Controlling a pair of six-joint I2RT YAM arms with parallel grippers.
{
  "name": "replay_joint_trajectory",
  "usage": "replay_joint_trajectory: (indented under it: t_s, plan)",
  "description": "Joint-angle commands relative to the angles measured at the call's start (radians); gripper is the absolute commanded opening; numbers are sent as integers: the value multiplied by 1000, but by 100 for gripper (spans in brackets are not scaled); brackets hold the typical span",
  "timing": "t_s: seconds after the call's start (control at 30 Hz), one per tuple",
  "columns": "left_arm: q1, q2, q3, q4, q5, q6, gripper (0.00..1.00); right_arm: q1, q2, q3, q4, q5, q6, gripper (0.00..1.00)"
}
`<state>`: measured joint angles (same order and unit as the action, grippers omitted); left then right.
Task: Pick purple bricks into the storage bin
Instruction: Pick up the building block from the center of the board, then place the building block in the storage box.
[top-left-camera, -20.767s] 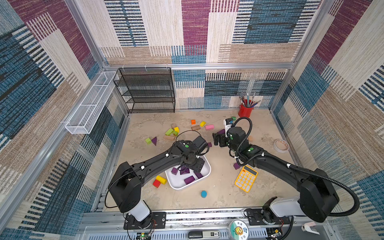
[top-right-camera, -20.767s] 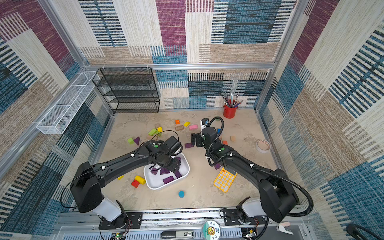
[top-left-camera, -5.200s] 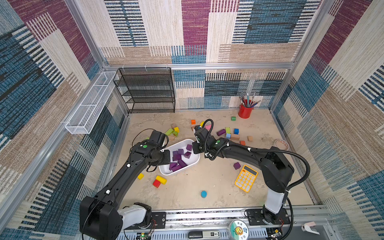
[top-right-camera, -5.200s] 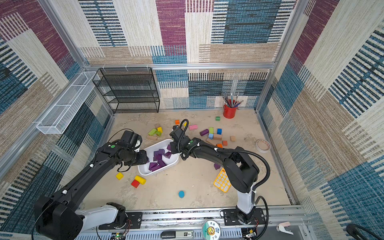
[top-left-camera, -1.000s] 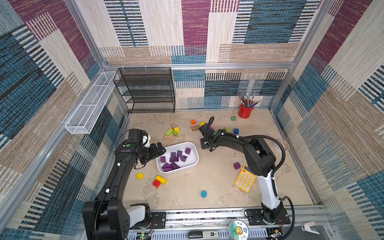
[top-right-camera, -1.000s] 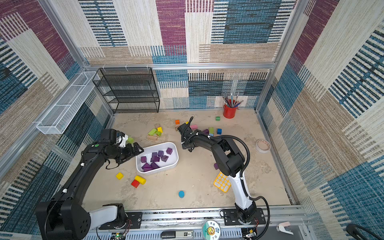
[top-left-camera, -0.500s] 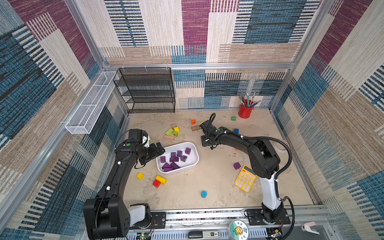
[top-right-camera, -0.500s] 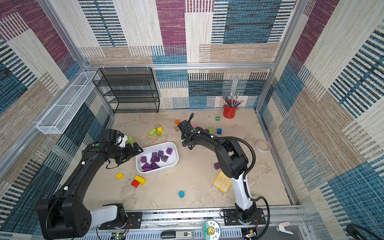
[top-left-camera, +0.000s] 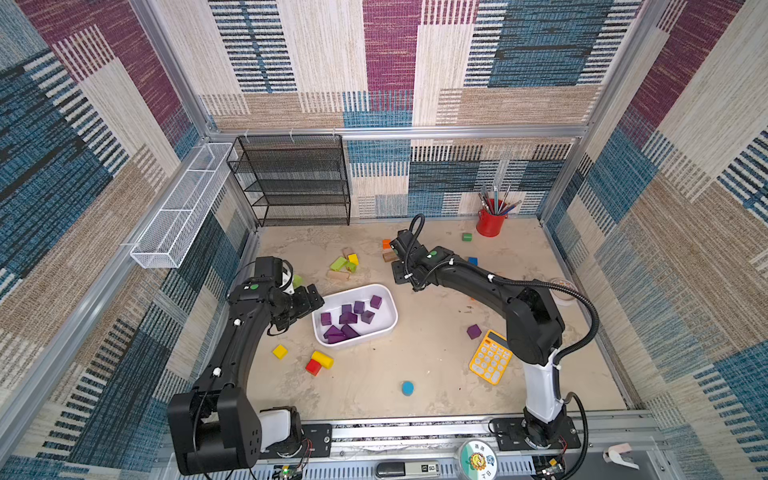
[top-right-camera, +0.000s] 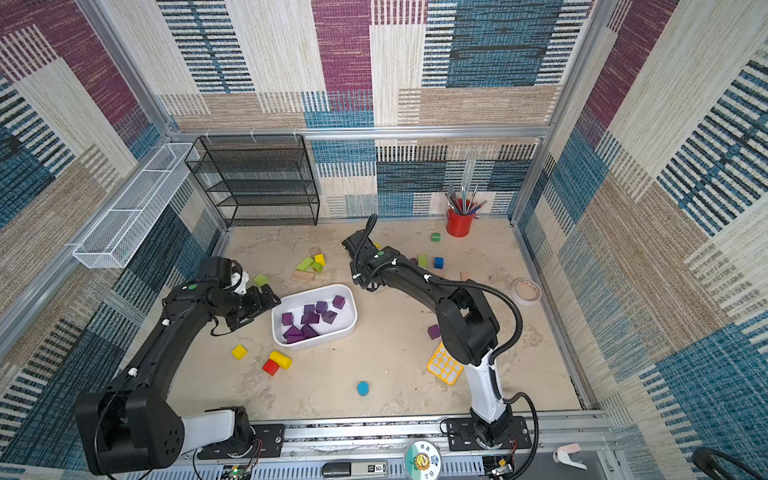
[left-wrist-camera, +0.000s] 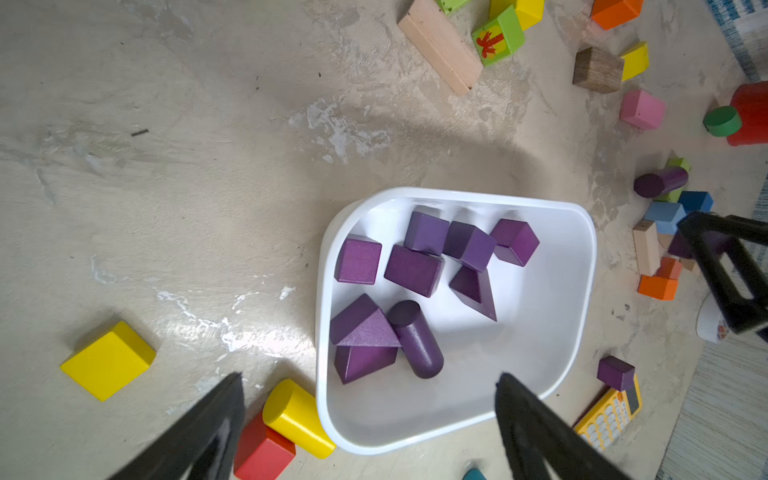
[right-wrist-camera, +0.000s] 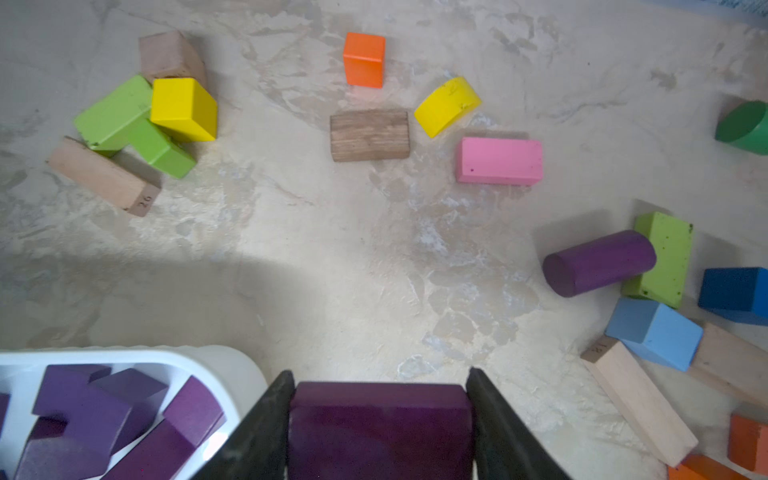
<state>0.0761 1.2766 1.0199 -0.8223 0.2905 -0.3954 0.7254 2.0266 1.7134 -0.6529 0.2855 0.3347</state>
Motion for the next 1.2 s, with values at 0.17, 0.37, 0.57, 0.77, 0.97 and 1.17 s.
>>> replay_joint_trajectory:
  t_s: [0.17,0.37,0.57,0.77,0.97,1.17]
  plan:
    - [28,-22,5,-18,-64,-34,95,78,6,65,-3,19,-3,54]
    - [52,-26,9,-36,-110,-48,94,128,15,72,41,-16,8,54]
    - [86,-35,10,-49,-163,-71,94,180,43,90,89,-52,13,54]
    - [111,-36,14,-58,-180,-80,94,227,97,131,116,-80,-6,54]
    - [132,-34,14,-63,-185,-84,94,261,143,166,142,-103,-24,54]
    - [150,-28,14,-63,-177,-88,94,283,189,188,180,-114,-37,54]
